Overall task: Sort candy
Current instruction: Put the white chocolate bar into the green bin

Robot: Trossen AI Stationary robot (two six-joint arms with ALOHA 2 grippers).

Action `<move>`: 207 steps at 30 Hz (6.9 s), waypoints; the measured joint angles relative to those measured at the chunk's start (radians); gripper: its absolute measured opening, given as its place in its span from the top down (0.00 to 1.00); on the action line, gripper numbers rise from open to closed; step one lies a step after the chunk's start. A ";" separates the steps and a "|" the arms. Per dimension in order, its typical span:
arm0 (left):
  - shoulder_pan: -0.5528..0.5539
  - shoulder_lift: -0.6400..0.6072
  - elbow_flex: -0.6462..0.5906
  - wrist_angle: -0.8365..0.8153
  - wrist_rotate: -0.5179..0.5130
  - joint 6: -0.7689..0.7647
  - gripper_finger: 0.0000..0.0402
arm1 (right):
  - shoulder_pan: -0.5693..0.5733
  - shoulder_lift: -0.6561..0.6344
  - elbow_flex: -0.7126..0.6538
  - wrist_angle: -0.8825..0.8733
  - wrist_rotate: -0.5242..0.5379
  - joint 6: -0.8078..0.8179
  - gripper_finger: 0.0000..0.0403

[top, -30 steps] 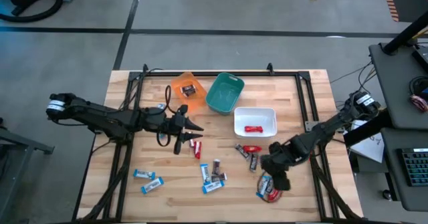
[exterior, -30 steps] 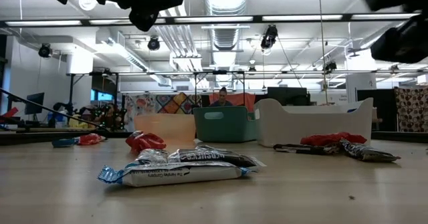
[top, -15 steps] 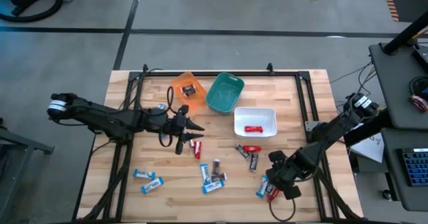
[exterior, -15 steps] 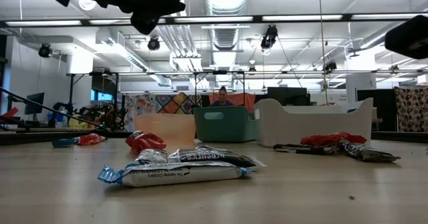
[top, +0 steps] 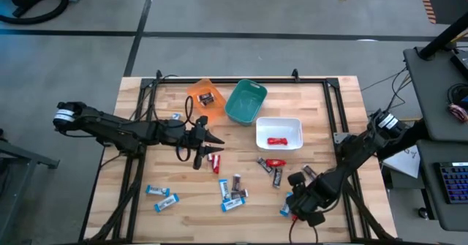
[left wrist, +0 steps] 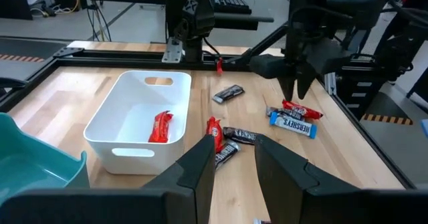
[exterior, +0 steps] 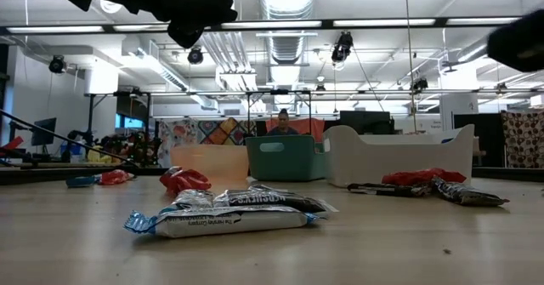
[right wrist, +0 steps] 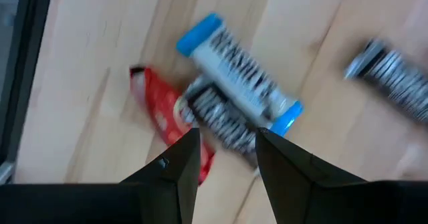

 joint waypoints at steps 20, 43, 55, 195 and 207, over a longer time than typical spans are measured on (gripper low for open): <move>0.000 0.000 0.000 0.000 0.001 0.001 0.77 | -0.039 0.210 0.104 -0.027 0.070 -0.188 0.66; 0.000 0.000 0.000 0.000 0.001 0.001 0.77 | -0.112 0.223 0.101 -0.020 -0.001 -0.312 0.98; 0.000 0.000 0.000 -0.001 0.001 0.002 0.77 | -0.114 0.102 0.100 -0.022 0.071 -0.243 0.98; 0.321 -0.253 0.050 -0.353 -0.020 0.346 0.77 | -1.114 -0.077 -0.215 1.130 0.229 -0.308 0.92; 0.321 -0.253 0.050 -0.376 -0.020 0.332 0.77 | -1.115 -0.076 -0.215 1.130 0.229 -0.297 0.68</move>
